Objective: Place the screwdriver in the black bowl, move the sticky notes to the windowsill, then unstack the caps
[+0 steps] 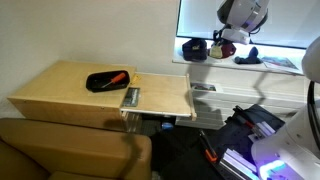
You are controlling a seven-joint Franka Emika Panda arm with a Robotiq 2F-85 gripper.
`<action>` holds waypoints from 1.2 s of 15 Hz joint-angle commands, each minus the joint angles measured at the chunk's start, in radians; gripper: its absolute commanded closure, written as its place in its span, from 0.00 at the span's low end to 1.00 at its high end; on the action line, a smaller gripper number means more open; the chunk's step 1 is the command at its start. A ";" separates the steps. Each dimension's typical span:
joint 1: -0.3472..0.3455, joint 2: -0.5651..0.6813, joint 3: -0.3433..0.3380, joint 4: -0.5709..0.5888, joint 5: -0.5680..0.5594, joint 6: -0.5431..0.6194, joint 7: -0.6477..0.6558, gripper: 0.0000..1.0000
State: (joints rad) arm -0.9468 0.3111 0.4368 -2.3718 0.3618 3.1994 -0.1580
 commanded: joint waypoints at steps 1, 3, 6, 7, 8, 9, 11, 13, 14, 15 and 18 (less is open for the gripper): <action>0.144 0.105 -0.108 0.076 0.061 0.050 0.159 0.95; 0.208 0.155 -0.173 0.146 0.087 0.026 0.251 0.95; 0.254 0.193 -0.257 0.264 0.114 -0.033 0.376 0.95; 0.262 0.208 -0.273 0.287 0.126 -0.031 0.418 0.95; 0.263 0.215 -0.287 0.302 0.137 -0.025 0.457 0.95; 0.274 0.221 -0.309 0.318 0.151 -0.021 0.499 0.95; 0.250 0.205 -0.288 0.290 0.124 0.000 0.484 0.80; 0.253 0.220 -0.303 0.316 0.132 -0.001 0.524 0.80; 0.254 0.226 -0.304 0.322 0.135 -0.001 0.531 0.95; 0.296 0.236 -0.355 0.333 0.151 -0.008 0.577 0.95; 0.277 0.237 -0.389 0.363 0.204 -0.010 0.686 0.95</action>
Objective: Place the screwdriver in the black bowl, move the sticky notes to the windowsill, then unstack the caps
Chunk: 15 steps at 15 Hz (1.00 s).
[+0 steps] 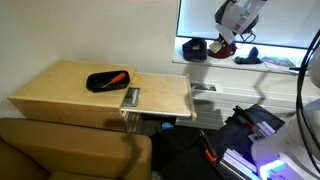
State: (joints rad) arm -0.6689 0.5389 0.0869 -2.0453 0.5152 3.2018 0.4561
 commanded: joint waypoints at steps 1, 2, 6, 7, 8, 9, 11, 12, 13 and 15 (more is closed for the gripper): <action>-0.003 0.007 -0.057 0.042 0.064 -0.016 0.104 0.95; 0.002 0.009 -0.082 0.046 0.077 -0.008 0.137 0.95; 0.156 0.048 -0.327 0.071 0.145 -0.018 0.298 0.95; 0.200 0.069 -0.390 0.082 0.148 -0.026 0.342 0.95; 0.245 0.088 -0.454 0.089 0.144 -0.043 0.396 0.95; 0.272 0.106 -0.495 0.098 0.145 -0.068 0.443 0.89; 0.272 0.110 -0.507 0.112 0.149 -0.107 0.505 0.57; 0.251 0.106 -0.482 0.121 0.158 -0.112 0.521 0.55; 0.242 0.101 -0.470 0.124 0.156 -0.113 0.537 0.50; 0.220 0.088 -0.437 0.133 0.159 -0.097 0.556 0.36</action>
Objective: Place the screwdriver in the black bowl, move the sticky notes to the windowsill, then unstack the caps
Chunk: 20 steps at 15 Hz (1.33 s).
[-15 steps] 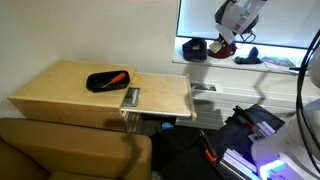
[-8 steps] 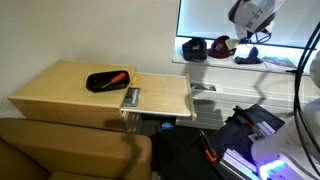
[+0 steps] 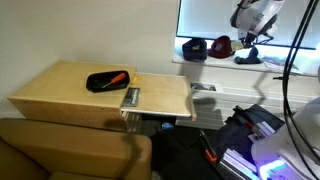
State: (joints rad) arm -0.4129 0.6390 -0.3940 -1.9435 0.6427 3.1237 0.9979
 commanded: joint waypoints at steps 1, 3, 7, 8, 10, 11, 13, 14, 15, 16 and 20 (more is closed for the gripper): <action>-0.037 -0.013 0.047 0.033 0.032 -0.017 0.027 0.28; -0.035 -0.011 0.042 0.043 0.031 -0.031 0.051 0.14; -0.050 -0.010 0.055 0.057 0.028 -0.043 0.075 0.00; -0.081 -0.008 0.087 0.085 0.002 -0.141 0.044 0.00; -0.115 0.034 0.167 0.141 0.005 -0.202 -0.008 0.00; -0.118 0.045 0.201 0.152 0.008 -0.228 -0.031 0.00; -0.109 0.060 0.238 0.169 0.019 -0.298 -0.087 0.00; -0.097 0.065 0.245 0.168 0.012 -0.330 -0.108 0.00; -0.088 0.076 0.254 0.176 0.007 -0.368 -0.129 0.00; -0.074 0.092 0.256 0.180 0.000 -0.400 -0.147 0.00; -0.026 0.151 0.256 0.168 -0.019 -0.518 -0.228 0.00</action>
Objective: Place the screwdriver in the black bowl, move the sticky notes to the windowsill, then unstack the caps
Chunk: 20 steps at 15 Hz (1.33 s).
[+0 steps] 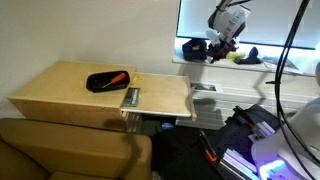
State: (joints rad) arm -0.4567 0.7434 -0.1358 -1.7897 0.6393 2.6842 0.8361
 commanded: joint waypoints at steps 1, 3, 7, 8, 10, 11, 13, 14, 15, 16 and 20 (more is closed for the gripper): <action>0.025 0.063 -0.003 0.017 -0.023 -0.111 -0.089 0.00; 0.041 0.069 -0.019 0.020 -0.045 -0.147 -0.122 0.00; 0.086 0.078 -0.083 0.057 -0.159 -0.231 -0.121 0.00; 0.051 0.035 -0.046 0.043 -0.097 -0.180 -0.128 0.00; 0.072 0.038 -0.067 0.051 -0.132 -0.195 -0.126 0.00; 0.078 0.039 -0.072 0.051 -0.136 -0.195 -0.125 0.00; 0.067 0.023 -0.062 0.039 -0.117 -0.156 -0.151 0.00; 0.065 0.006 -0.058 0.021 -0.103 -0.111 -0.161 0.00; 0.064 -0.011 -0.055 0.002 -0.092 -0.064 -0.173 0.00; 0.065 -0.024 -0.052 -0.011 -0.084 -0.019 -0.184 0.00; 0.092 -0.031 -0.065 -0.023 -0.114 0.032 -0.199 0.00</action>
State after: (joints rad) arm -0.3821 0.7455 -0.1998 -1.7635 0.5379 2.6968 0.6706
